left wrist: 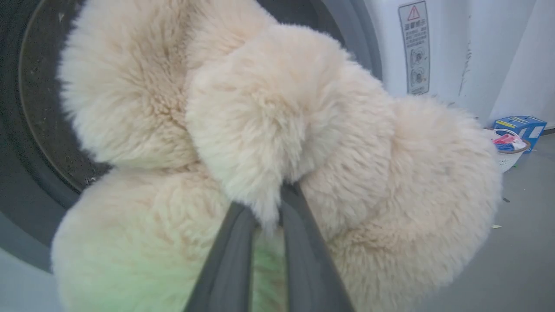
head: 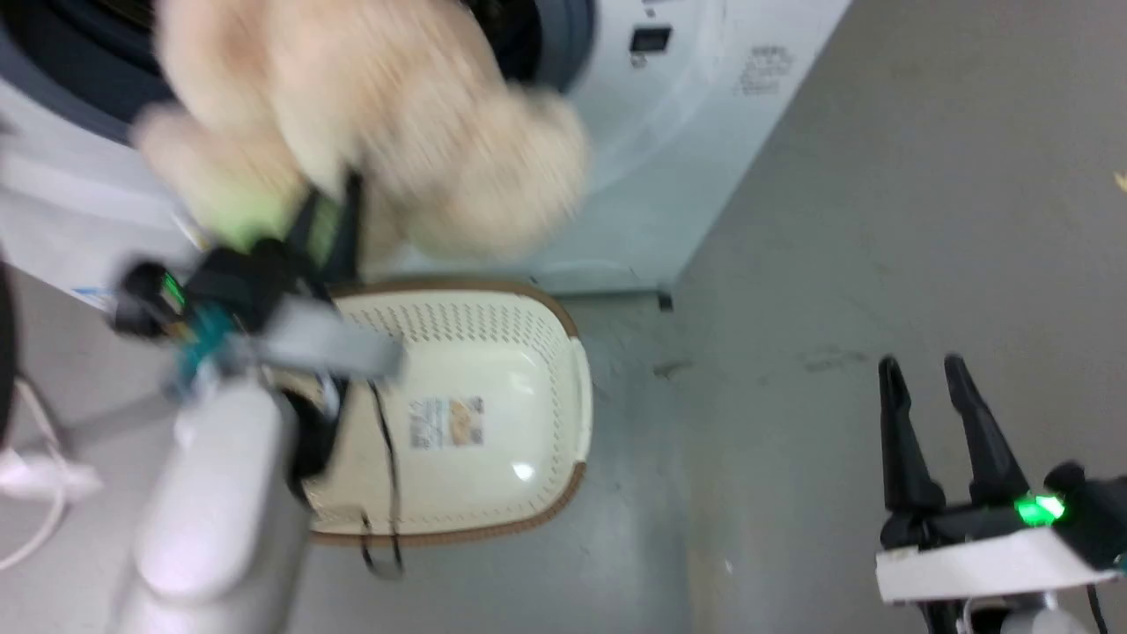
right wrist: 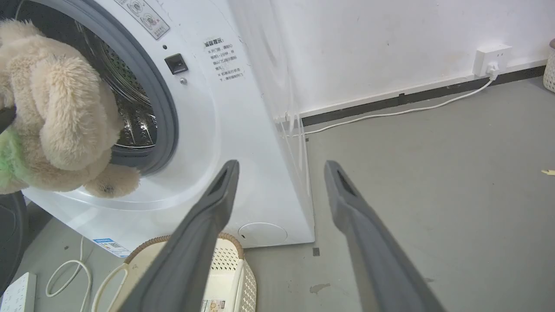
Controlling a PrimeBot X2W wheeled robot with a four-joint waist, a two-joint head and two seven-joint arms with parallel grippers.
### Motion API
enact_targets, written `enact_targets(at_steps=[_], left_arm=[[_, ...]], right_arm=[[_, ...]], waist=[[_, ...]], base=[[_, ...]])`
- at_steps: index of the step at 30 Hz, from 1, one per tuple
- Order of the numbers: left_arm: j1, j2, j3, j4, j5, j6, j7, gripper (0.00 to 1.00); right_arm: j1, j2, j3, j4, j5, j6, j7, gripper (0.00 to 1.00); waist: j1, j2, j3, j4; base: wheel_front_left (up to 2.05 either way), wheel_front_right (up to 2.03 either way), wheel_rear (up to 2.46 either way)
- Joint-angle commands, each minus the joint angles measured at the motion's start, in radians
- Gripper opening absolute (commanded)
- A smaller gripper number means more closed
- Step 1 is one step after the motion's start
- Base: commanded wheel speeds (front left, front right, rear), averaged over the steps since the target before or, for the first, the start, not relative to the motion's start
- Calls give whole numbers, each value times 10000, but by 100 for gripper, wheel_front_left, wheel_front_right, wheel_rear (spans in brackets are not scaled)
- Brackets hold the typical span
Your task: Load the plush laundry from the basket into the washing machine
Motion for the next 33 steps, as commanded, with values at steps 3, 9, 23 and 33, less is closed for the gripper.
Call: enact_targets(at_steps=[3,9,23,33], left_arm=[[-1323,451,312,294,187,143,640,0],[-4054,1144,372,748,484,-149,1792,0],[-10109,1983,188,4506,1341,-255,3352,0],[-11402,2330,-48,6689,1688,14,3546,0]], right_arm=[[-531,-1,21,10,323,8,-44,100],[-1157,-1,12,239,616,8,-44,100],[-2269,-1,499,442,1659,8,-44,100],[-2450,-1,753,424,1937,8,-44,100]], waist=[[-1,0,1260,-811],[-1,0,2588,-1353],[-1,0,4318,-2465],[-1,0,4766,-2725]], base=[[0,0,0],[0,0,0],[0,0,0],[0,0,0]])
